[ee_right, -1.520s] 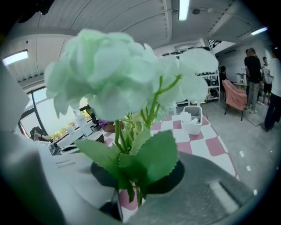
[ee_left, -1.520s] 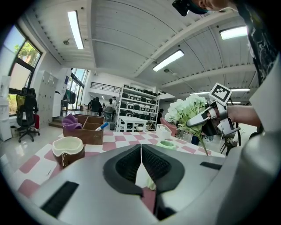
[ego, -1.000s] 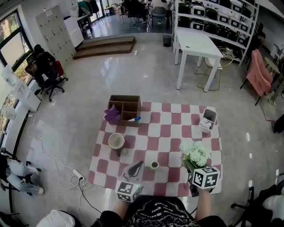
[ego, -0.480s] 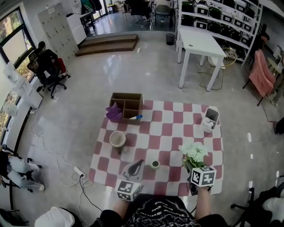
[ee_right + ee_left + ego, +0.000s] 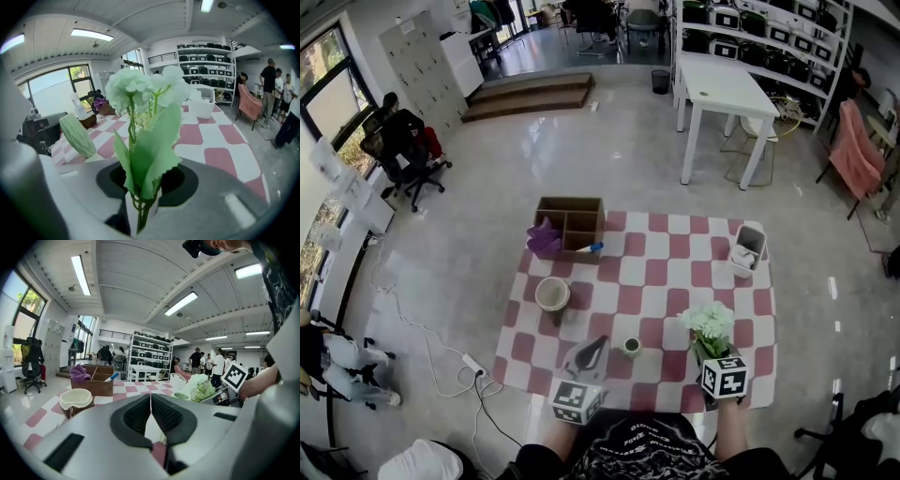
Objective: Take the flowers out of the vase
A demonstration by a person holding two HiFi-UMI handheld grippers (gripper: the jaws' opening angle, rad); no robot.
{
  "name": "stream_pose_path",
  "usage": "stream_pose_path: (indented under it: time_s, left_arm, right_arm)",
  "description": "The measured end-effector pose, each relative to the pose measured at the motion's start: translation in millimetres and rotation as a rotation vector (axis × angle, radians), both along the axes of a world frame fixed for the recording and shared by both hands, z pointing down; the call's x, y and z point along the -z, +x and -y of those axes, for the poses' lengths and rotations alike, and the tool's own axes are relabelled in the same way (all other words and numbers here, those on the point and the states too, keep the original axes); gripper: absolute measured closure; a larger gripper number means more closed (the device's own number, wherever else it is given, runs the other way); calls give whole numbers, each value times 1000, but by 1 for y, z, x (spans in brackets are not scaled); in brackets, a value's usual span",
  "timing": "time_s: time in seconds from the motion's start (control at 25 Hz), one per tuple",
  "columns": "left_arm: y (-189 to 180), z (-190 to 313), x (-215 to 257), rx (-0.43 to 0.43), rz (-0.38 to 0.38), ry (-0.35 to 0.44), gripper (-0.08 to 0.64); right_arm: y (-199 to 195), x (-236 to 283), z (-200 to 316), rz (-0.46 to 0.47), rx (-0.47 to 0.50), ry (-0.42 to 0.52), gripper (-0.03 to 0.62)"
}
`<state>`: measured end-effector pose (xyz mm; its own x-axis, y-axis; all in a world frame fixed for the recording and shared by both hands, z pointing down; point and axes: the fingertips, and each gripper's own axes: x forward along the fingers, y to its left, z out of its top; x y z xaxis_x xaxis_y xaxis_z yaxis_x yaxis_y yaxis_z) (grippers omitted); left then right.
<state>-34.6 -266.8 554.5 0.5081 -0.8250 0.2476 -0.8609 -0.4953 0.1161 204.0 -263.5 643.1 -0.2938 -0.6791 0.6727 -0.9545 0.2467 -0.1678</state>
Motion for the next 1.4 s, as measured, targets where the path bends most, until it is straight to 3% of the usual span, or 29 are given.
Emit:
stream_pose_path:
  time_s: [0.6,0.8,1.12,1.4]
  left_arm:
    - [-7,-3,2,12,-5,9,546]
    - [-8,-4,2,12,-10,14,546]
    - [-5,-7,1,-3,-23,4,546]
    - [-9,-9,4,-3,-29,6,546]
  right_arm:
    - [-7,-20,-2,-17,9,11,435]
    - [-17,-16,-4,42,36,32,316]
    - [-29,-4,-5,87,64,64,214]
    - [-28,28,-3,160,19,152,144]
